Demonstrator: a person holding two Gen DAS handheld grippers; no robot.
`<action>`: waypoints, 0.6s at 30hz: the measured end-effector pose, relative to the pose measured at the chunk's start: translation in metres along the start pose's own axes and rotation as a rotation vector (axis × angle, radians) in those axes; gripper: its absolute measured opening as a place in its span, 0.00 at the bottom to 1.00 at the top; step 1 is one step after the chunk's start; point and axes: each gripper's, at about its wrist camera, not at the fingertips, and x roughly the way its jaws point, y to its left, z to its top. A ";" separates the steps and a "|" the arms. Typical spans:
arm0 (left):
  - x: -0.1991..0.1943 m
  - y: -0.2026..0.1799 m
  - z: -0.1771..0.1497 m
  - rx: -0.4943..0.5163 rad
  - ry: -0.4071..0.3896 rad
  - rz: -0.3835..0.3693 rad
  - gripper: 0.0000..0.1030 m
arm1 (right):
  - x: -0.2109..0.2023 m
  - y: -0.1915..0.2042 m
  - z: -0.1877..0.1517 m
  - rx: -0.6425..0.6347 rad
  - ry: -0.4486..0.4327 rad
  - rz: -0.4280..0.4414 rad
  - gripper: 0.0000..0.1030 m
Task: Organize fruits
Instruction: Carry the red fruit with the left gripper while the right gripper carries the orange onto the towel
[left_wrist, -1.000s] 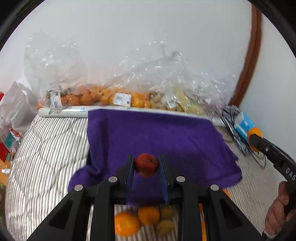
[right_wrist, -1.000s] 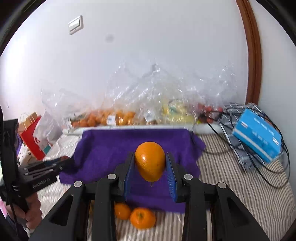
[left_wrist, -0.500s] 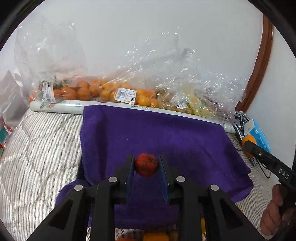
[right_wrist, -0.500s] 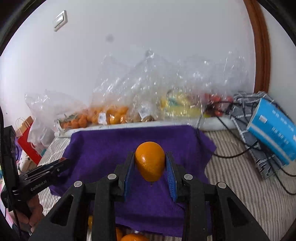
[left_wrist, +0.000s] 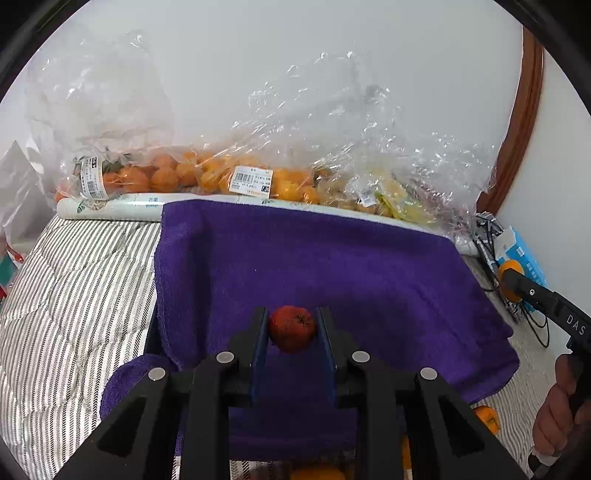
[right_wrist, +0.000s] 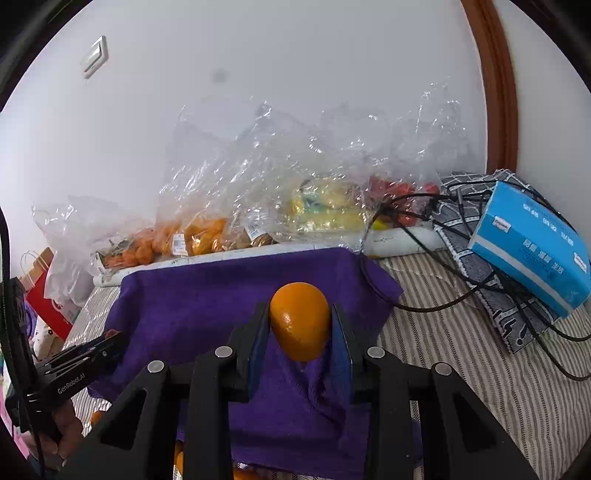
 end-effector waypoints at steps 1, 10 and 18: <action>0.001 0.001 -0.001 -0.003 0.004 0.000 0.24 | 0.002 0.000 0.000 -0.002 0.006 -0.001 0.32; 0.012 0.006 -0.003 -0.030 0.045 -0.003 0.24 | 0.019 0.018 -0.013 -0.056 0.065 0.000 0.32; 0.022 0.008 -0.006 -0.041 0.078 0.011 0.24 | 0.038 0.024 -0.024 -0.081 0.131 -0.007 0.32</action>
